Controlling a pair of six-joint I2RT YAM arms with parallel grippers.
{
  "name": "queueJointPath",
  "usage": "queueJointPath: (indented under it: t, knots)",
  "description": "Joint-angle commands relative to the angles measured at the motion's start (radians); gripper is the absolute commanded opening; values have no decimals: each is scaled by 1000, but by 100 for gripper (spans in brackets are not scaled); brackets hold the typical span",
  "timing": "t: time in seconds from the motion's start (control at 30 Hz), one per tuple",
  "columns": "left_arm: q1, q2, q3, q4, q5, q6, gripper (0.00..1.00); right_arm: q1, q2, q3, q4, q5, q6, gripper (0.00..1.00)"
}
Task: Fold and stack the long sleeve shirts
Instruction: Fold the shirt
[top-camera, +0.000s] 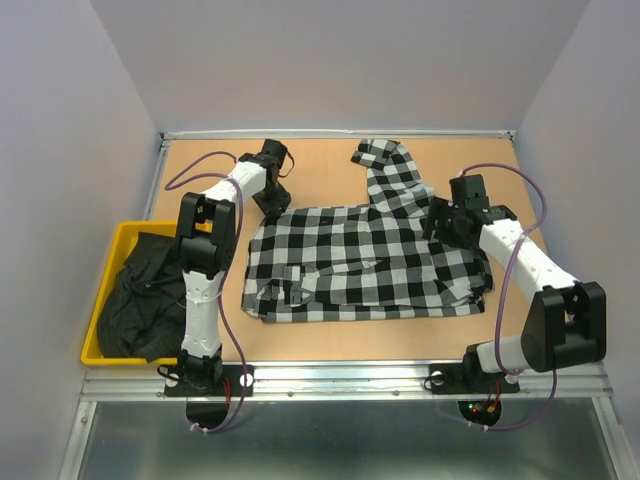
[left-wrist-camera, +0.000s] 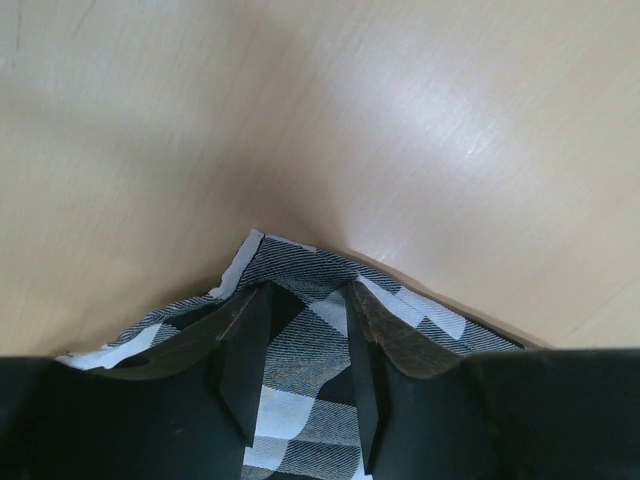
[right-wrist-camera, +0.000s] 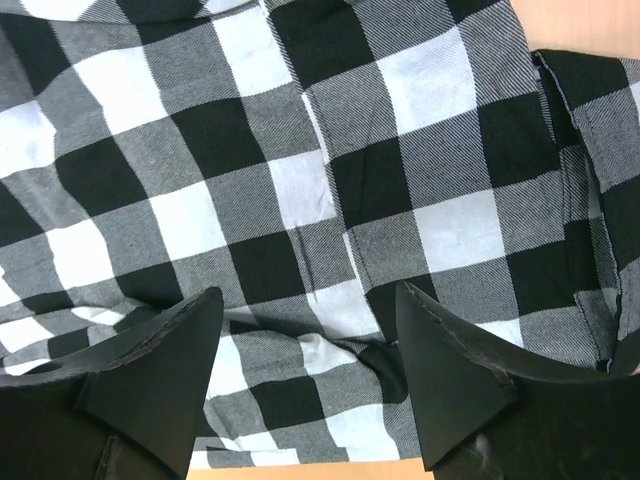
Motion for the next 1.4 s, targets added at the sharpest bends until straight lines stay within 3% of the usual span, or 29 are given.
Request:
queueJointPath:
  t: [0.0, 0.27, 0.67, 1.17, 1.3, 1.37]
  knots:
    - [8, 4, 31, -25, -50, 22, 46, -2, 59, 95, 54, 29, -30, 74]
    - [15, 10, 3, -5, -47, 49, 45, -32, 191, 265, 58, 71, -102, 74]
    - [17, 7, -4, 14, -39, 91, 47, -181, 471, 474, 176, -175, -154, 63]
    - [35, 10, -50, 27, -38, 102, 47, -197, 719, 543, 278, -279, -155, 61]
    - [38, 8, -64, 27, -43, 98, 47, -198, 741, 527, 305, -305, -163, 55]
    - [42, 7, -73, 30, -44, 97, 47, -203, 745, 523, 315, -314, -166, 46]
